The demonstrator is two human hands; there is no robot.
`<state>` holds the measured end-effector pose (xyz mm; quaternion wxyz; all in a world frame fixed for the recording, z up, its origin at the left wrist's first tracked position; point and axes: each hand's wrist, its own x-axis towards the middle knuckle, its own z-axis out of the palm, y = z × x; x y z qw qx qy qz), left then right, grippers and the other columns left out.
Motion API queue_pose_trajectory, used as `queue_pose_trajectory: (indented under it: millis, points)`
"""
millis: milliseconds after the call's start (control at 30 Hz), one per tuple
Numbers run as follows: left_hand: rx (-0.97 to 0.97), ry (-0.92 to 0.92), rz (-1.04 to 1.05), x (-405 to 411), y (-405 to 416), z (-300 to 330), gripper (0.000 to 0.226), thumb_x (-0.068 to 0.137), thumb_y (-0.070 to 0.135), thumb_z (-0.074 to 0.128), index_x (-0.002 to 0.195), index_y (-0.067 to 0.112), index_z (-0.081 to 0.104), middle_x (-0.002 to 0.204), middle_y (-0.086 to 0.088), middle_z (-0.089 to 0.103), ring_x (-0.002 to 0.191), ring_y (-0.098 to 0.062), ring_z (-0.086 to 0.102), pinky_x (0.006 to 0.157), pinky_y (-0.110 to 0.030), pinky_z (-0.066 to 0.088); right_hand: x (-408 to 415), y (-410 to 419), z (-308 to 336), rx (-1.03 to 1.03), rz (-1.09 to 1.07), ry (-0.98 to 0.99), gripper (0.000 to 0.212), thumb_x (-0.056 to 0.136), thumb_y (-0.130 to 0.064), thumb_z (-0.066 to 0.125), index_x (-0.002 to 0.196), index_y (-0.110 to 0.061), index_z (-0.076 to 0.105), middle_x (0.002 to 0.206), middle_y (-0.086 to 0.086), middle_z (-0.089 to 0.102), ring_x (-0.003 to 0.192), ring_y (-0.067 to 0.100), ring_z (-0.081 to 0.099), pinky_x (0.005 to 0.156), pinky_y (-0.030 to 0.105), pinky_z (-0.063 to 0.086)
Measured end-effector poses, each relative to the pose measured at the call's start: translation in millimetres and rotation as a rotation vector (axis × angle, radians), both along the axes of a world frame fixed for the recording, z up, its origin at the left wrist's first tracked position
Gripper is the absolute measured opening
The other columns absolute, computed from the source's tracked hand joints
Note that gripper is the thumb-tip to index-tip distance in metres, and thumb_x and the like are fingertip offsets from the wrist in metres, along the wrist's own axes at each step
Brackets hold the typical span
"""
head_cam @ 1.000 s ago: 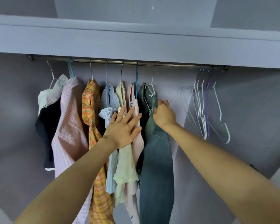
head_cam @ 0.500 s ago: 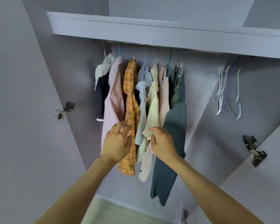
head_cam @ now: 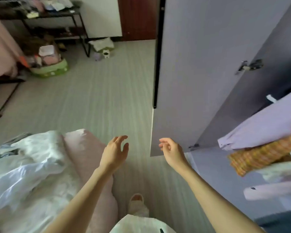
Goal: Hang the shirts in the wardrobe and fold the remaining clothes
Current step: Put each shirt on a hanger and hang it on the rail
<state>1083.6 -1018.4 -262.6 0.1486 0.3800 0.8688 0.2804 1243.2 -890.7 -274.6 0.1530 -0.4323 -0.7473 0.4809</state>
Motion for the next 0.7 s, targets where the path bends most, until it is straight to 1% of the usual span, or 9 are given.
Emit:
queue_pose_trajectory:
  millis: [67,167,267,333,433,533,600,700]
  points:
    - [-0.017,0.011,0.175,-16,-58,-6,0.035,0.093,0.017,0.051,0.127,0.013,0.055,0.128,-0.009,0.056,0.118,-0.026,0.051,0.097,-0.032,0.037,-36,-34,-7,-0.038,0.171,-0.023,0.027,0.093,-0.004,0.041,0.112,-0.008,0.060,0.102,0.008,0.067,0.093,0.022,0.061,0.087,0.032,0.047]
    - [-0.014,0.015,0.423,-29,-141,-9,0.033,0.091,0.013,0.053,0.123,0.011,0.059,0.122,-0.011,0.059,0.114,-0.027,0.054,0.093,-0.030,0.037,-88,-91,-13,-0.052,0.408,-0.033,0.027,0.093,-0.005,0.042,0.111,-0.009,0.060,0.102,0.007,0.067,0.094,0.022,0.062,0.084,0.028,0.045]
    - [-0.006,0.012,0.640,-36,-218,-11,0.031,0.090,0.011,0.054,0.120,0.008,0.060,0.121,-0.010,0.060,0.115,-0.027,0.055,0.094,-0.032,0.038,-138,-148,-17,-0.069,0.605,-0.043,0.026,0.092,-0.004,0.043,0.110,-0.007,0.061,0.097,0.007,0.067,0.092,0.025,0.062,0.088,0.035,0.048]
    - [-0.018,0.005,0.746,-39,-265,-14,0.032,0.090,0.010,0.054,0.121,0.006,0.059,0.121,-0.011,0.060,0.113,-0.026,0.056,0.095,-0.031,0.038,-166,-185,-21,-0.074,0.709,-0.054,0.027,0.091,-0.003,0.043,0.111,-0.006,0.061,0.098,0.010,0.067,0.093,0.028,0.062,0.088,0.038,0.048]
    - [-0.067,-0.021,0.875,-52,-331,-26,0.032,0.091,0.012,0.052,0.123,0.008,0.058,0.120,-0.011,0.059,0.111,-0.025,0.056,0.092,-0.032,0.040,-212,-243,-35,-0.082,0.864,-0.080,0.028,0.091,-0.002,0.043,0.112,-0.006,0.061,0.106,0.014,0.066,0.101,0.029,0.060,0.091,0.036,0.045]
    - [-0.136,-0.073,0.905,-82,-379,-47,0.034,0.093,0.016,0.050,0.126,0.010,0.055,0.122,-0.009,0.057,0.110,-0.023,0.056,0.091,-0.032,0.042,-258,-288,-53,-0.057,0.987,-0.145,0.030,0.092,-0.005,0.043,0.118,-0.007,0.058,0.115,0.012,0.063,0.109,0.026,0.056,0.095,0.032,0.042]
    - [-0.185,-0.108,0.876,-109,-399,-65,0.036,0.093,0.016,0.050,0.128,0.010,0.053,0.124,-0.009,0.056,0.112,-0.024,0.054,0.093,-0.034,0.043,-288,-306,-67,-0.015,1.059,-0.197,0.033,0.093,-0.007,0.042,0.124,-0.009,0.054,0.123,0.010,0.058,0.114,0.023,0.052,0.100,0.033,0.040]
    - [-0.249,-0.156,0.792,-167,-415,-97,0.038,0.092,0.015,0.048,0.130,0.009,0.049,0.127,-0.012,0.052,0.115,-0.027,0.050,0.095,-0.036,0.041,-337,-323,-97,0.062,1.068,-0.299,0.040,0.094,-0.010,0.040,0.133,-0.011,0.044,0.136,0.009,0.045,0.124,0.021,0.044,0.105,0.035,0.036]
